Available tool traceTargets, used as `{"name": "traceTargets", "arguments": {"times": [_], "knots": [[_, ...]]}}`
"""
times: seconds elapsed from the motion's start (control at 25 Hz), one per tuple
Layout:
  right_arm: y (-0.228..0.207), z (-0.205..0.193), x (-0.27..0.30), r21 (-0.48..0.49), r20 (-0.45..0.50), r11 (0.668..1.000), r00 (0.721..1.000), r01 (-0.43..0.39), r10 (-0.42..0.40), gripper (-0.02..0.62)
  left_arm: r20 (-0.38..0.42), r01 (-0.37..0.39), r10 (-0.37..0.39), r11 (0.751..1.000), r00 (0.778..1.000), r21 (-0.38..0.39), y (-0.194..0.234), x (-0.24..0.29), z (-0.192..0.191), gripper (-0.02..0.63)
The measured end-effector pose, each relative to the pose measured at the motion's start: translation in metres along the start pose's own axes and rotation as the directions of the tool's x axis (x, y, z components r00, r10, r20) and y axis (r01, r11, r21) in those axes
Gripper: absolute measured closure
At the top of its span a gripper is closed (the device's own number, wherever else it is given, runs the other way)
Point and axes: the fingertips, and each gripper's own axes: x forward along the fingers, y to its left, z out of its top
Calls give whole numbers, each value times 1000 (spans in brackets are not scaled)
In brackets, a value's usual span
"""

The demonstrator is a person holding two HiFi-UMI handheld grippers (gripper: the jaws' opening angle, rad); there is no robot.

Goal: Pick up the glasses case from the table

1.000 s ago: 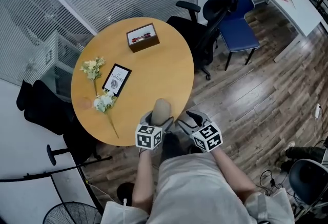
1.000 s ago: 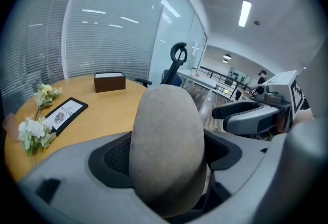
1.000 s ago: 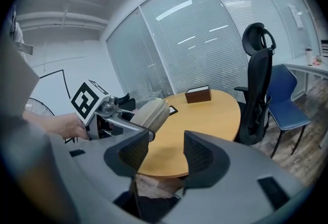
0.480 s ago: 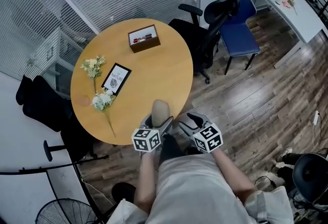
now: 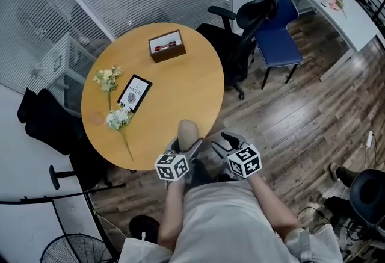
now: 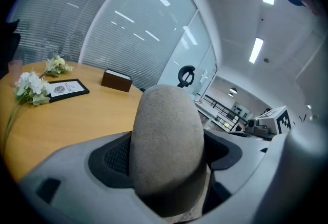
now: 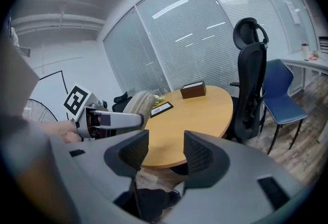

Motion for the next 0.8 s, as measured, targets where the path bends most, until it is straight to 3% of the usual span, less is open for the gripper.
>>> {"name": "traceTargets", "arguments": {"times": [0.12, 0.24, 0.44, 0.6, 0.8], "knots": [[-2, 0, 0, 3, 3, 1000, 1000, -1, 1, 385, 43, -35, 37, 998, 998, -56, 1, -1, 0, 229], [-7, 0, 1, 11, 2, 1000, 1000, 0, 0, 387, 51, -20, 24, 996, 998, -84, -5, 2, -3, 230], [-4, 0, 2, 16, 0, 1000, 1000, -8, 8, 387, 35, -11, 14, 998, 999, -61, -7, -2, -5, 230], [-4, -2, 4, 20, -6, 1000, 1000, -19, 19, 392, -3, -29, 29, 999, 1000, 21, -11, -1, -11, 229], [-3, 0, 6, 23, -5, 999, 1000, -27, 27, 414, -12, -22, 23, 999, 1000, 48, -15, 0, -9, 229]]}}
